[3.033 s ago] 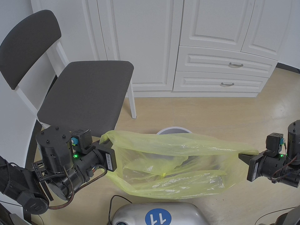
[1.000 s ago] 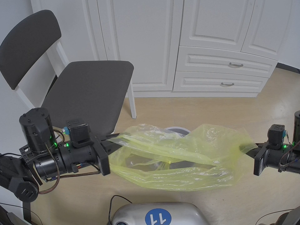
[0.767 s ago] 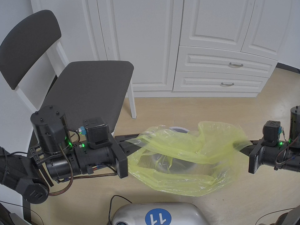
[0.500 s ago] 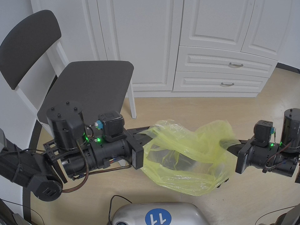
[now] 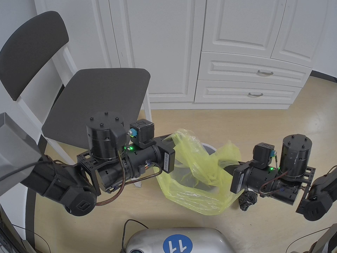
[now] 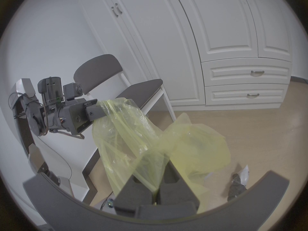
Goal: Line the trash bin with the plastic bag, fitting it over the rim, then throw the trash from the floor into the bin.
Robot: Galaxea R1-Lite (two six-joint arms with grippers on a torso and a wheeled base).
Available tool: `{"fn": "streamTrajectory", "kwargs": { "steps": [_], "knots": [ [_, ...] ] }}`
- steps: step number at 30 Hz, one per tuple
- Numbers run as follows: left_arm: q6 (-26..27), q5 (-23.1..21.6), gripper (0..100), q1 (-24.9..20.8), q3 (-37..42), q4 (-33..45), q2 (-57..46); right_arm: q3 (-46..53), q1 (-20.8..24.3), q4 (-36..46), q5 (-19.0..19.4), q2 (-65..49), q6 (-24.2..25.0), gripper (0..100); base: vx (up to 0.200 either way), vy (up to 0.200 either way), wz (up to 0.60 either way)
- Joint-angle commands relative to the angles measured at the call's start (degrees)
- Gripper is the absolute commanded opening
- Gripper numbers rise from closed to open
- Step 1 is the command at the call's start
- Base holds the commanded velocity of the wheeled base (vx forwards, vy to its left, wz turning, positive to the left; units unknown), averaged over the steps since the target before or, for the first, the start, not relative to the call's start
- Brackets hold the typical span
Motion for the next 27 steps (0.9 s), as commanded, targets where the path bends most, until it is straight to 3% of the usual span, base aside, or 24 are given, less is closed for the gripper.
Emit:
{"fn": "streamTrajectory", "kwargs": {
  "steps": [1,6,15,23,27],
  "knots": [
    [-0.2,1.1,0,2.2,-2.9,0.0,4.1,-0.3,-0.4,-7.9,-0.5,11.2,2.6,0,0.000,0.000,0.00],
    [-1.7,1.3,0,2.9,-5.5,0.0,7.0,-0.2,-2.0,-16.1,-0.6,17.3,3.3,0,0.000,0.000,0.00],
    [-3.5,1.3,0,3.0,-11.0,0.6,12.8,-1.9,-5.8,-22.0,-0.1,26.4,3.3,0,0.000,0.000,0.00],
    [-4.5,1.4,0,2.8,-14.4,0.6,15.9,-1.6,-8.9,-22.6,0.2,26.2,3.2,0,0.000,0.000,0.00],
    [-4.9,1.4,0,2.7,-15.0,0.7,16.2,-0.9,-10.2,-21.6,2.2,24.6,3.2,0,0.000,0.000,0.00]
  ]
}}
